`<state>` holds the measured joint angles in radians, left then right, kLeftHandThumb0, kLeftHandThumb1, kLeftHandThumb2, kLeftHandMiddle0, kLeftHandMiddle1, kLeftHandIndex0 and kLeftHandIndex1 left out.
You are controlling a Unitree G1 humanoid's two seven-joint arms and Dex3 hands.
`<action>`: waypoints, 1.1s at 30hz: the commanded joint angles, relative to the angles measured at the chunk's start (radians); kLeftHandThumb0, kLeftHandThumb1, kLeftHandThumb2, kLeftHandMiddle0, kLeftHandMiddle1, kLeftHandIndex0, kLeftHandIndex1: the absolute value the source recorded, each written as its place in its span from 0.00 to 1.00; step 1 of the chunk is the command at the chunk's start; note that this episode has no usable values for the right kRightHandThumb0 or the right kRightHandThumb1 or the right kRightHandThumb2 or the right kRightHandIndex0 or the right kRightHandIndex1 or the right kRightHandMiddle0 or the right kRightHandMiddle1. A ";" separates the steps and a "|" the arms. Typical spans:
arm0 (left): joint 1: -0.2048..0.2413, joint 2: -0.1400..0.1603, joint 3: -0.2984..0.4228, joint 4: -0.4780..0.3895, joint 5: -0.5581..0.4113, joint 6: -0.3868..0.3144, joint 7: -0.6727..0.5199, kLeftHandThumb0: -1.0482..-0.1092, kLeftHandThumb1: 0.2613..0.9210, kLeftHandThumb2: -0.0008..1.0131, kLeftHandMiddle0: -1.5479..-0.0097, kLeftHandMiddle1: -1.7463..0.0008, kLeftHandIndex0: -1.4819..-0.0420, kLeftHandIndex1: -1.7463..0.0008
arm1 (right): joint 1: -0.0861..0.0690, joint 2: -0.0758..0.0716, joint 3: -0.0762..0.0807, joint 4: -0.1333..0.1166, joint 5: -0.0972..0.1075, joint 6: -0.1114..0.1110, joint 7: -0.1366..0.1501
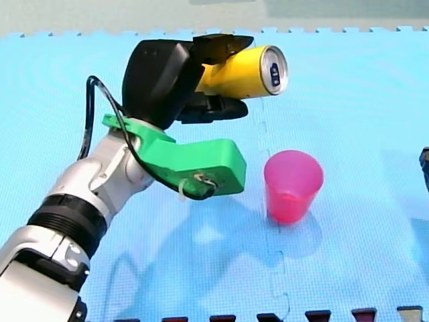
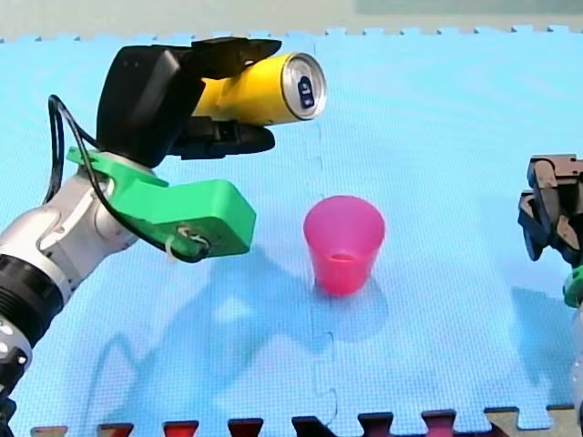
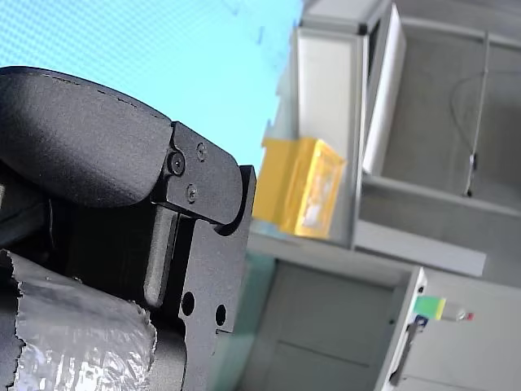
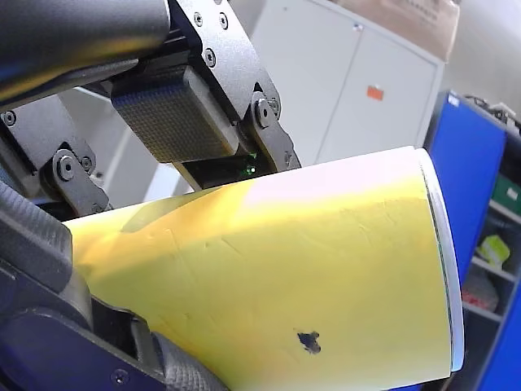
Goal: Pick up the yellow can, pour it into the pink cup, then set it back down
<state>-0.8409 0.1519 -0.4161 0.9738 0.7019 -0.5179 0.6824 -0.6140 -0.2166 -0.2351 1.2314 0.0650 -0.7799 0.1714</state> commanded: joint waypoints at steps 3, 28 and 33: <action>-0.006 0.003 -0.006 -0.013 0.006 0.010 0.006 0.72 0.78 0.00 0.10 1.00 0.17 1.00 | -0.001 -0.005 0.000 -0.003 -0.001 0.000 -0.005; -0.042 0.006 -0.172 0.072 0.218 0.128 0.234 0.73 0.82 0.00 0.17 0.64 0.15 1.00 | 0.003 -0.005 0.002 -0.008 -0.003 0.001 -0.012; -0.048 0.003 -0.181 0.087 0.212 0.130 0.240 0.72 0.83 0.00 0.33 0.35 0.15 1.00 | 0.003 -0.006 0.003 -0.006 -0.005 -0.001 -0.013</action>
<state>-0.8754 0.1537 -0.5955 1.0578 0.9196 -0.3887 0.9127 -0.6088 -0.2166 -0.2305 1.2239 0.0587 -0.7806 0.1604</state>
